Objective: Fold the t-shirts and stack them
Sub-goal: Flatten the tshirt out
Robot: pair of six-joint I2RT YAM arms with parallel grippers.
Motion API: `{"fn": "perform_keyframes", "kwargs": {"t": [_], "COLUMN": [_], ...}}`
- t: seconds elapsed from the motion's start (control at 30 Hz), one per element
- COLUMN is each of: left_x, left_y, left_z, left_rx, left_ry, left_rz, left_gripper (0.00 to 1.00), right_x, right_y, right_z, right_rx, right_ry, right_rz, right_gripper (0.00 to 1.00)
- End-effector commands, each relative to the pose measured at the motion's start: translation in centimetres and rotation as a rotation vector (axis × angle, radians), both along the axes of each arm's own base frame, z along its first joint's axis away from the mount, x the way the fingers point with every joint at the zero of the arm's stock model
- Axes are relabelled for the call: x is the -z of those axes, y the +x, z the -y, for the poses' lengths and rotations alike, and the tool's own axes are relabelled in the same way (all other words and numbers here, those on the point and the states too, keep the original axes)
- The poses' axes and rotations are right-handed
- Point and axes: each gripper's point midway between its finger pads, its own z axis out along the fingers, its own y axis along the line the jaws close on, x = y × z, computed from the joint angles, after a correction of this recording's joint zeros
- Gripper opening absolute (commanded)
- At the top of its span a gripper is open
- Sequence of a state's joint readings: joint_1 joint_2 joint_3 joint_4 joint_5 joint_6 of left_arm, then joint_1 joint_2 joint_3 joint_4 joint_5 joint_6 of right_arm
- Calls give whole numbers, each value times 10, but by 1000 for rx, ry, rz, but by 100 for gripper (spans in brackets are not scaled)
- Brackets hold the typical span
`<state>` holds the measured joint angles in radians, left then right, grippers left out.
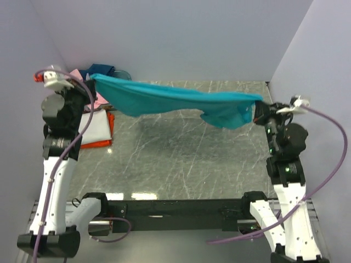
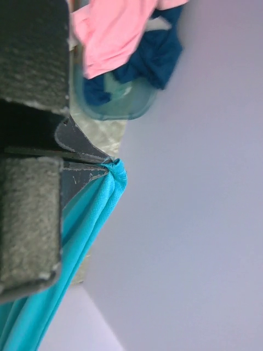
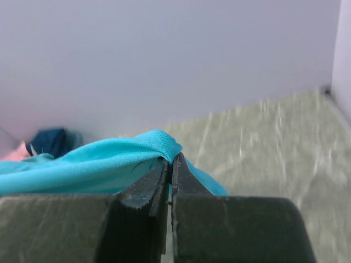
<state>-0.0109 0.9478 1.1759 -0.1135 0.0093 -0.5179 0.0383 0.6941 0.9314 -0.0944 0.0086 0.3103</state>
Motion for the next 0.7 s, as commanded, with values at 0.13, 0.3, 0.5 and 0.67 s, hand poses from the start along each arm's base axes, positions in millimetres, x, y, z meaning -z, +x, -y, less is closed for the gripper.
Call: {"fn": "perform_keyframes", "kwargs": {"t": [0.13, 0.3, 0.5, 0.67], "left_x": [181, 266, 287, 285], "left_y": [-15, -47, -59, -57], "left_z": [26, 36, 47, 50], "left_rx": [114, 158, 225, 248], "left_ry": [-147, -171, -175, -160], "left_rz": [-408, -583, -650, -663], "left_gripper": [0, 1, 1, 0], "right_x": [177, 235, 241, 256], "right_y": [-41, -72, -42, -8], "right_z": [-27, -26, -27, -33], "right_rx": [-81, -30, -40, -75], "right_ry": [253, 357, 309, 266], "right_rz": [-462, -576, -597, -694], "right_gripper": [37, 57, 57, 54]}}
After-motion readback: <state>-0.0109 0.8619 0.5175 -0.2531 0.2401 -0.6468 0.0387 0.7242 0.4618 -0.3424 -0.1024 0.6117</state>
